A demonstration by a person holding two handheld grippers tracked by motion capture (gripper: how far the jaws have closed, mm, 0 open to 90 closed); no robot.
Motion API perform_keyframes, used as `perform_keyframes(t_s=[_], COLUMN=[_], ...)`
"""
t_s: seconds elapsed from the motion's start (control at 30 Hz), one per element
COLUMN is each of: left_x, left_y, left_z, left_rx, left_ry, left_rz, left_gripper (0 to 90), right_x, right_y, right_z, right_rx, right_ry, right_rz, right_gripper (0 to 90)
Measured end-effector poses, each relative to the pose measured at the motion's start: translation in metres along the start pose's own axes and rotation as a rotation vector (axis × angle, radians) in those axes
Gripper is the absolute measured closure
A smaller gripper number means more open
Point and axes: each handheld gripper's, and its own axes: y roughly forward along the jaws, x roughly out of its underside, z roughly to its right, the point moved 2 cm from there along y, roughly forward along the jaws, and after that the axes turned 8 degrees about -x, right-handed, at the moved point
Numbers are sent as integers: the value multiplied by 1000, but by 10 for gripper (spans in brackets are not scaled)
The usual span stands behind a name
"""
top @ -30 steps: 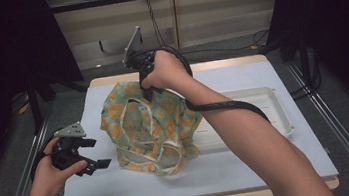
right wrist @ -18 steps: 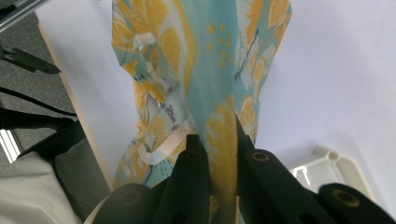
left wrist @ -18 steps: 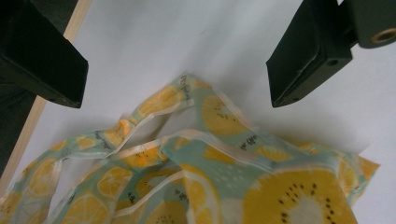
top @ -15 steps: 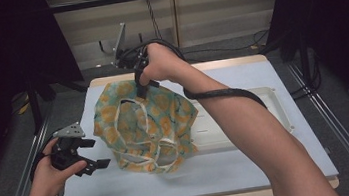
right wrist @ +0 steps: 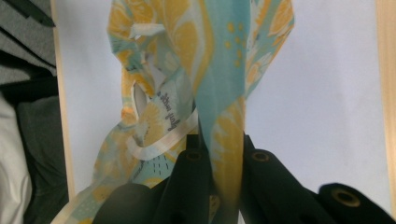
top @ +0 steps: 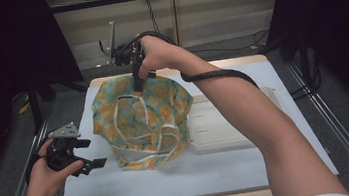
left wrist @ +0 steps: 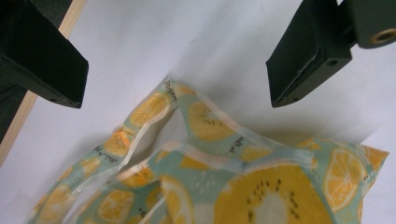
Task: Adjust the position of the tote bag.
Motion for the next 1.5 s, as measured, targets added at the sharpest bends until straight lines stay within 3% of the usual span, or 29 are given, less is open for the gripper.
perform_keyframes(t_s=[0.2,0.27,0.5,0.63,0.7,0.77,0.83,0.87,0.97,1.0,1.03,1.1,1.13,1.17,1.27,1.5], left_x=[1,0,0,0,0,0,-1,-2,-2,-3,-3,-3,-3,-4,-7,-15], left_y=[3,4,4,2,2,2,3,3,5,6,6,7,7,7,5,4], left_z=[1,2,3,1,1,1,2,2,3,2,2,1,1,1,1,-1], left_rx=[5,8,12,8,8,-1,2,4,9,10,12,3,7,7,0,-15], left_ry=[-1,-2,-3,-17,-28,-10,-22,-20,-15,-9,-15,-14,-17,-11,-3,-8], left_rz=[-9,-16,-4,4,21,4,9,11,10,-3,-5,-7,-7,-10,-10,4], left_gripper=[52,52,60,62,62,62,62,62,61,62,62,62,62,62,61,54], right_x=[8,8,0,0,1,3,8,10,19,22,27,33,37,43,48,61], right_y=[5,6,9,9,8,5,3,1,-4,-5,-9,-13,-15,-17,-17,-19], right_z=[10,9,1,2,3,4,5,7,6,5,6,4,3,2,0,-6], right_rx=[-5,-14,-34,-40,-33,-1,-5,-1,22,36,47,53,56,65,80,93], right_ry=[-17,-20,-104,-94,-70,-30,3,43,92,134,131,179,162,186,184,215], right_rz=[-13,6,-12,-19,-17,18,21,45,76,95,98,140,147,150,159,127], right_gripper=[900,900,900,900,895,812,751,730,624,609,590,542,564,531,496,451])
